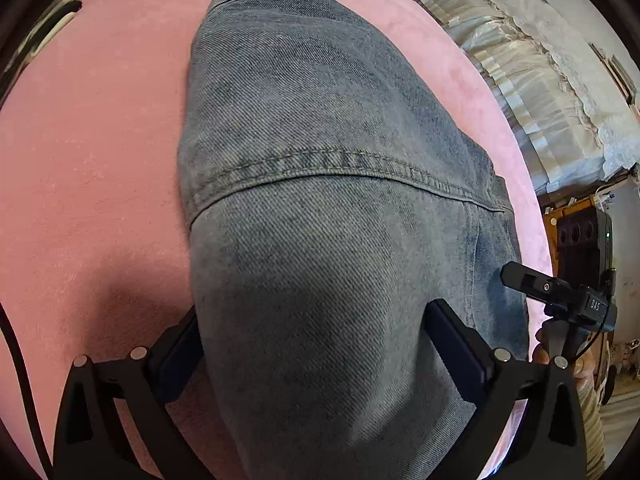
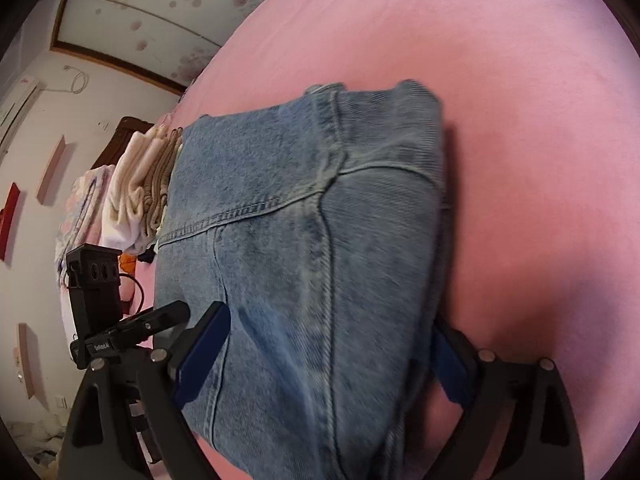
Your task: Fold large clothes
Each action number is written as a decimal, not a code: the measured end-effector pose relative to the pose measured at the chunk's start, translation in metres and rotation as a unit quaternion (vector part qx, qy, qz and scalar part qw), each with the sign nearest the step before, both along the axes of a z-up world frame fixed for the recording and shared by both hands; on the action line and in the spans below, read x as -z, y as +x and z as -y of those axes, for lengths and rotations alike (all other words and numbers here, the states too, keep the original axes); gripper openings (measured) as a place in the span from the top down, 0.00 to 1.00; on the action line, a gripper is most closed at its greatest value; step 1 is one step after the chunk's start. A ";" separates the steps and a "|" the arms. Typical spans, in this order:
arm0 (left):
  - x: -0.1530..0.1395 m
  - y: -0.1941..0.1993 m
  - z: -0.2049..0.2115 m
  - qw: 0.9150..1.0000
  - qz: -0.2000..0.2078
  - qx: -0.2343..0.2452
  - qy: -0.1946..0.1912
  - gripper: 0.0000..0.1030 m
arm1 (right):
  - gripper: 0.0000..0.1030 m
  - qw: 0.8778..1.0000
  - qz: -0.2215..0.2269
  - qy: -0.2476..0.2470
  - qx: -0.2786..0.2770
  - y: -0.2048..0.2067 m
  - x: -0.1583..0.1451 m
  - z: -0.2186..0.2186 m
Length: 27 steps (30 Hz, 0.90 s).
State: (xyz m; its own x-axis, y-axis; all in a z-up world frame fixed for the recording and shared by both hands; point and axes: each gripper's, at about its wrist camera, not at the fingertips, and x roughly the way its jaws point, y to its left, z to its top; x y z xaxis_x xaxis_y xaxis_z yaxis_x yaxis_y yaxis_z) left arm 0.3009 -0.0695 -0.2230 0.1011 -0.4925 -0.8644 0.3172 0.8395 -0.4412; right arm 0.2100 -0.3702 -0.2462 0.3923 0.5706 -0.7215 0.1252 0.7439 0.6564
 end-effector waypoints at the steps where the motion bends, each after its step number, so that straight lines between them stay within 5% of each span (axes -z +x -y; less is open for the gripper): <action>1: 0.000 0.002 0.001 1.000 -0.002 0.002 -0.004 0.00 | 0.09 1.000 0.001 -0.005 -0.009 0.005 0.002 -0.005; 6: 0.008 0.006 -0.001 0.999 -0.017 0.012 -0.026 0.00 | 0.00 0.998 -0.014 -0.038 -0.043 0.016 0.009 -0.023; 17: 0.008 0.005 0.009 1.000 -0.017 -0.002 -0.008 0.00 | 0.03 0.997 0.007 -0.070 -0.040 0.014 0.004 -0.032; 20: 0.005 0.000 0.016 1.000 0.012 -0.007 0.005 0.08 | 0.18 0.996 0.017 -0.074 -0.037 0.012 0.000 -0.035; 24: -0.005 -0.009 0.022 0.999 0.046 -0.013 0.024 0.30 | 0.63 0.999 0.012 -0.044 -0.016 0.009 -0.005 -0.022; 27: -0.023 -0.021 0.028 0.996 0.081 -0.006 0.031 0.46 | 0.76 0.999 0.023 -0.030 0.005 -0.001 -0.015 -0.017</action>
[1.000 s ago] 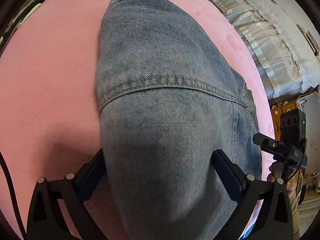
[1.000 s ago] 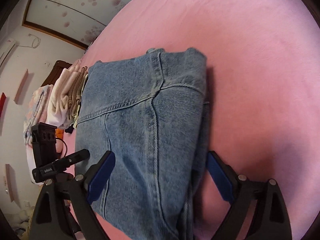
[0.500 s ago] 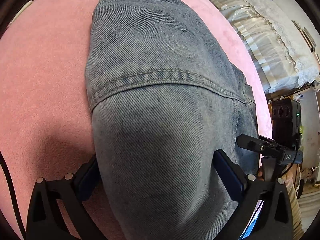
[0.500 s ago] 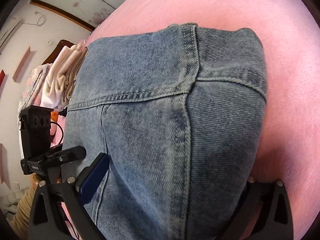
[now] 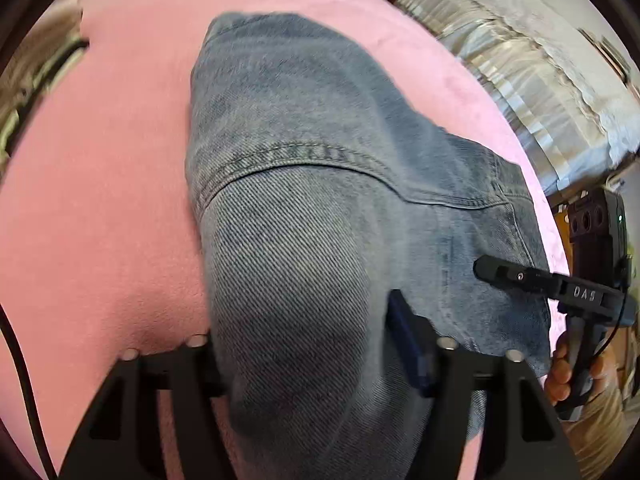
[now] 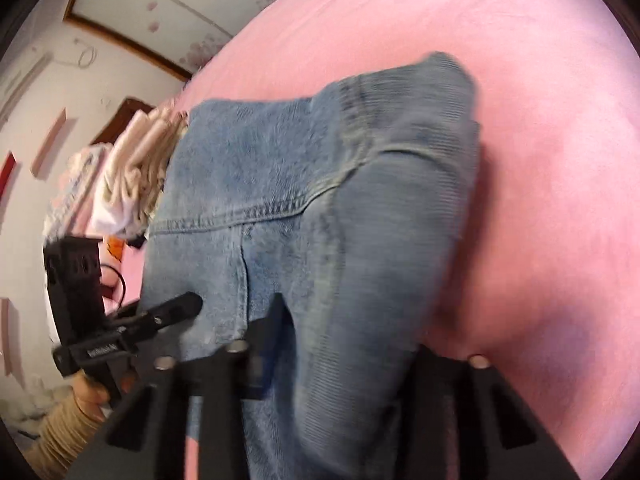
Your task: Fold large clothes
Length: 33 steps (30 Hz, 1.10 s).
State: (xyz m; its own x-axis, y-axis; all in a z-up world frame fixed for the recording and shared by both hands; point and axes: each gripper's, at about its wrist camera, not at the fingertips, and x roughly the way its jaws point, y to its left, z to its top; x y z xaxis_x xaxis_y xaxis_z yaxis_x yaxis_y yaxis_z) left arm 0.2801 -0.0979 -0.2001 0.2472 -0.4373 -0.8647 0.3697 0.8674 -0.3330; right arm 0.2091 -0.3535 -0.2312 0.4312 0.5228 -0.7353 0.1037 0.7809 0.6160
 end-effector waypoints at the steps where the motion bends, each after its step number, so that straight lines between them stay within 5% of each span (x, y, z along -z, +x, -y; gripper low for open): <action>1: -0.005 -0.003 0.001 1.000 0.006 0.001 0.001 0.50 | 0.76 1.000 0.007 -0.001 0.003 -0.004 -0.006 -0.003; 9: -0.065 -0.051 -0.020 0.998 0.040 0.027 0.027 0.56 | 0.81 0.999 0.034 -0.023 -0.008 -0.063 -0.065 -0.054; 20: -0.171 -0.113 -0.141 0.997 0.065 0.024 0.029 0.56 | 0.81 0.997 0.067 -0.016 -0.037 -0.111 -0.153 -0.156; 26: -0.237 -0.101 -0.228 0.995 0.096 0.009 0.039 0.56 | 0.81 0.990 0.113 -0.036 -0.074 -0.082 -0.218 -0.238; 33: -0.300 -0.016 -0.313 0.989 0.131 -0.026 0.060 0.55 | 0.81 0.979 0.165 -0.026 -0.115 0.020 -0.273 -0.329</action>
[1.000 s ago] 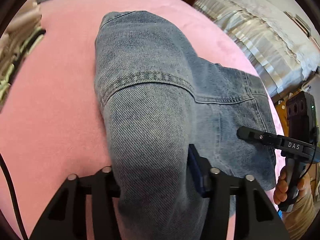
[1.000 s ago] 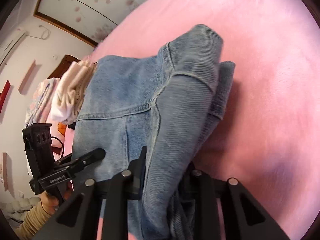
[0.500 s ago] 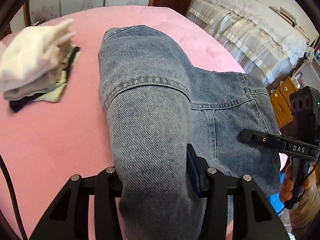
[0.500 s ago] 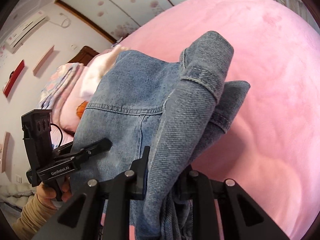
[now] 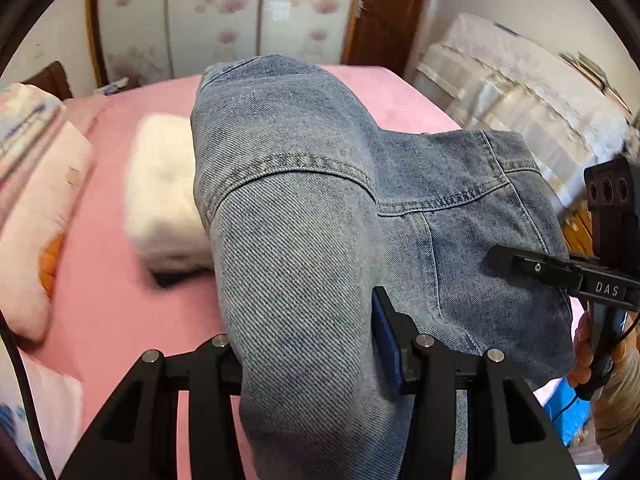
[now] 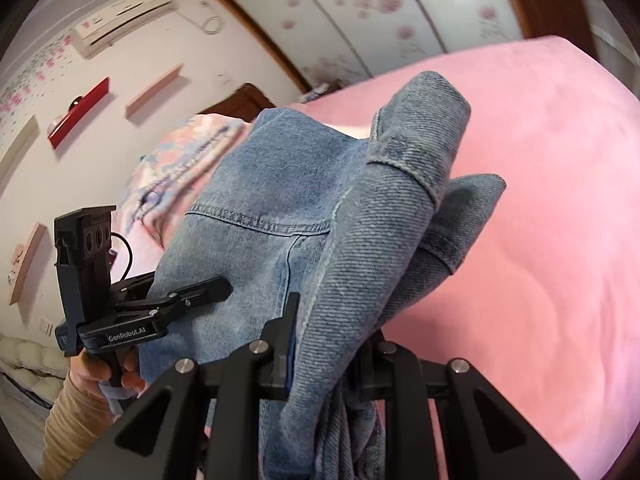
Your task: Fold large clothes
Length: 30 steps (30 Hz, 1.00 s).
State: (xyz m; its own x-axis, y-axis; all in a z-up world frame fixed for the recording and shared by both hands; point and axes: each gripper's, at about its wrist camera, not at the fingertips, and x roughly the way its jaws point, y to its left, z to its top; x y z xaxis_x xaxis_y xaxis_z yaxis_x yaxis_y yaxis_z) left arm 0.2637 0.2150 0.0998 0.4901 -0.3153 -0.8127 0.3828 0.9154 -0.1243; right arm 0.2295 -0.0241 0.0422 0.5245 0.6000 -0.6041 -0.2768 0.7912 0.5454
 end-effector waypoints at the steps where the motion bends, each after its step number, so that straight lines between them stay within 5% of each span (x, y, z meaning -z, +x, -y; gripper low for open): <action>1: -0.005 0.017 -0.009 1.000 0.006 -0.005 0.005 0.55 | 0.81 1.000 0.004 0.002 -0.003 0.016 -0.004 -0.008; 8: -0.005 0.148 -0.072 0.998 0.029 -0.053 0.000 0.55 | 0.81 0.999 0.028 0.018 -0.025 0.155 -0.007 -0.060; 15: 0.033 0.246 -0.091 0.996 0.024 -0.083 0.025 0.54 | 0.81 0.999 0.014 0.044 -0.026 0.257 0.035 -0.090; 23: 0.110 0.315 -0.120 0.992 -0.020 -0.112 0.053 0.47 | 0.81 0.998 -0.032 0.044 -0.015 0.309 0.114 -0.109; 30: 0.153 0.319 -0.158 0.991 -0.015 -0.130 0.003 0.15 | 0.75 0.999 0.004 0.006 -0.035 0.310 0.158 -0.112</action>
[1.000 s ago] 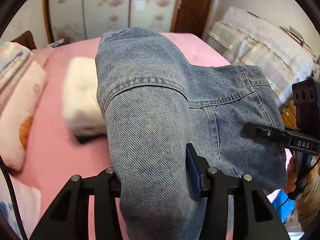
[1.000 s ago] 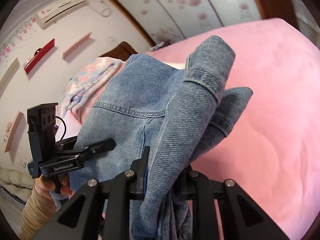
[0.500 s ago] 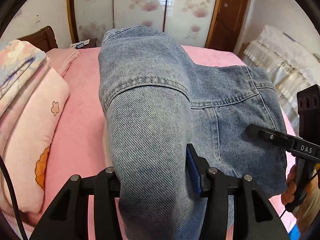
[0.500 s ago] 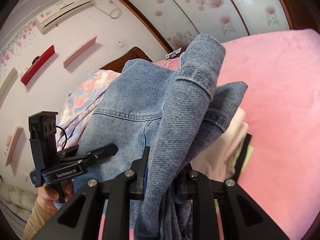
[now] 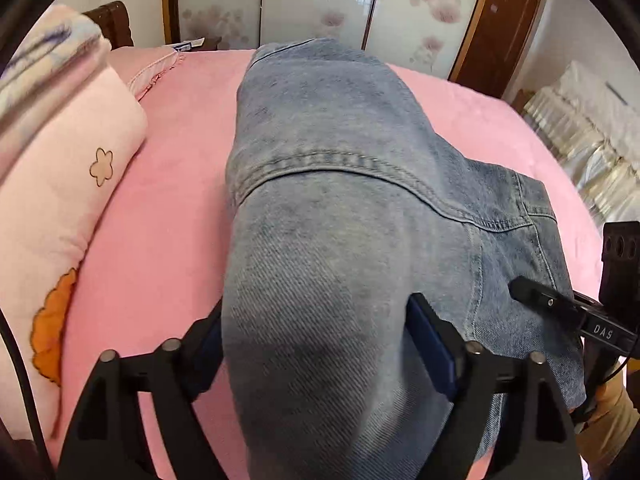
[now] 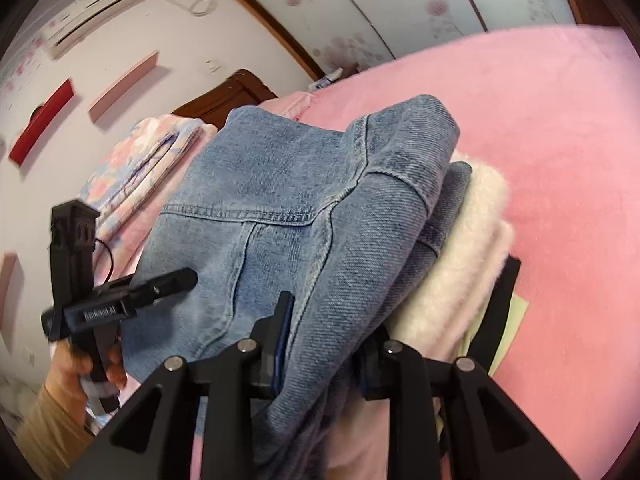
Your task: Fold large clothes
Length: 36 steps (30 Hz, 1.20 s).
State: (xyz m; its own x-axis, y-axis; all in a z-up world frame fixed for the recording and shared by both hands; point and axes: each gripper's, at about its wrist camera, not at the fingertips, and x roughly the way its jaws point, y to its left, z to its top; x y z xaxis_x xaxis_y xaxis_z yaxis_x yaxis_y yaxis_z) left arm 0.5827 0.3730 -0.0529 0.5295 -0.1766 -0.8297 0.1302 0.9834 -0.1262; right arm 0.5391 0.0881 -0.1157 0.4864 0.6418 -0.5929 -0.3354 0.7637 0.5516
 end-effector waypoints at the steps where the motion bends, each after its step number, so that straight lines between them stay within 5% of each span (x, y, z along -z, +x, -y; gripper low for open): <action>1: 0.003 0.000 -0.003 1.000 0.004 -0.002 0.001 0.12 | 0.74 1.000 0.003 -0.003 -0.001 0.001 0.000 0.000; 11: -0.009 -0.021 -0.008 0.996 0.056 -0.056 0.029 0.04 | 0.54 0.999 -0.010 -0.047 0.006 -0.022 -0.033 -0.001; 15: -0.031 -0.042 -0.004 0.991 0.094 -0.098 0.010 0.04 | 0.53 0.999 0.001 -0.047 0.008 -0.050 -0.049 0.015; 20: -0.058 -0.075 0.025 0.990 0.112 -0.082 0.025 0.04 | 0.53 0.999 -0.003 -0.041 0.019 -0.098 -0.068 0.043; 25: -0.083 -0.130 0.065 0.993 0.104 -0.062 0.019 0.04 | 0.53 0.998 -0.015 -0.044 0.031 -0.160 -0.094 0.079; 32: -0.141 -0.253 0.136 0.993 0.095 -0.023 0.061 0.04 | 0.53 0.997 -0.032 -0.053 0.035 -0.262 -0.142 0.120; 36: -0.173 -0.319 0.160 0.994 0.098 -0.026 0.034 0.04 | 0.53 0.997 -0.032 -0.056 0.038 -0.327 -0.179 0.140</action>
